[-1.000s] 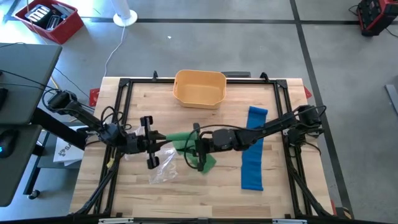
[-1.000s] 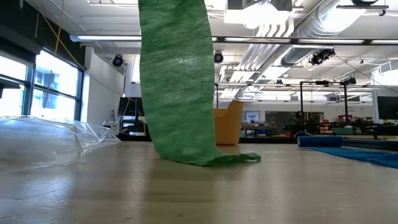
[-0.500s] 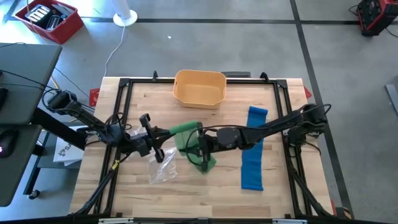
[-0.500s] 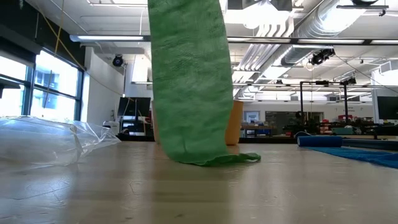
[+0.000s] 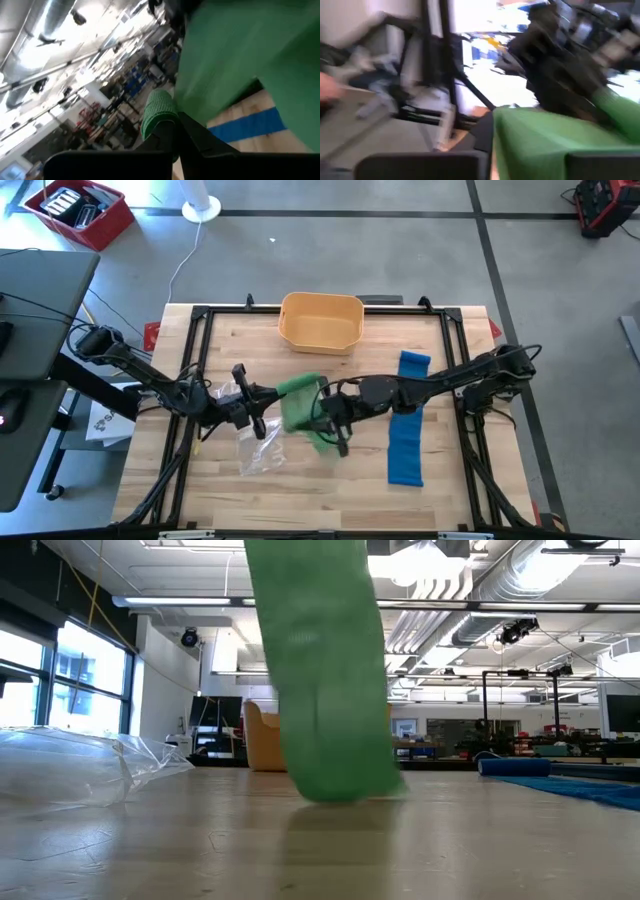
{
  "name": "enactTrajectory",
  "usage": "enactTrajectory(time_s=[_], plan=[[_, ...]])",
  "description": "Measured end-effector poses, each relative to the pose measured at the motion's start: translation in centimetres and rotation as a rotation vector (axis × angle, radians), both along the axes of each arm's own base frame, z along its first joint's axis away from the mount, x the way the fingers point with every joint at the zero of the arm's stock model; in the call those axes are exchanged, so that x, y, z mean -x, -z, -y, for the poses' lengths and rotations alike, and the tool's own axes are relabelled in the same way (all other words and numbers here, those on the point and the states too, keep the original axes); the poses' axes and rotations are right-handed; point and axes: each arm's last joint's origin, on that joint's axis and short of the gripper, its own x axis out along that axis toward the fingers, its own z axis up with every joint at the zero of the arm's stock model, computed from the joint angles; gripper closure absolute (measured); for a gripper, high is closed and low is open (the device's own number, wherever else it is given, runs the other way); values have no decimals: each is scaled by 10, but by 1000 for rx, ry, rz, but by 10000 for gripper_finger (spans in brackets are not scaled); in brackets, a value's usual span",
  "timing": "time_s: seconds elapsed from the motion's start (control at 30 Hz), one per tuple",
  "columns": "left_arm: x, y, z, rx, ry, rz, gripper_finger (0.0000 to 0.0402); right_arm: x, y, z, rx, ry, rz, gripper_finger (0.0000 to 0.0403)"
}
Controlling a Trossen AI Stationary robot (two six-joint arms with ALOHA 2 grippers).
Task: Roll bandage
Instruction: Roll the green bandage
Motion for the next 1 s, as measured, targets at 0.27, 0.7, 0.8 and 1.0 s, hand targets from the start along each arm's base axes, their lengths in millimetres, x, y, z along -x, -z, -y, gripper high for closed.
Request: enactTrajectory(time_s=[0.27,0.7,0.8,1.0], plan=[[0,3,0,24,0,-11,401,-3,-2,13,-10,-32,21,223],[-1,11,1,89,15,-58,401,1,-22,31,15,36,157,387],[-1,14,1,91,16,-78,401,9,-34,32,20,43,189,395],[-1,15,0,101,-30,-87,401,39,-66,28,32,25,256,402]])
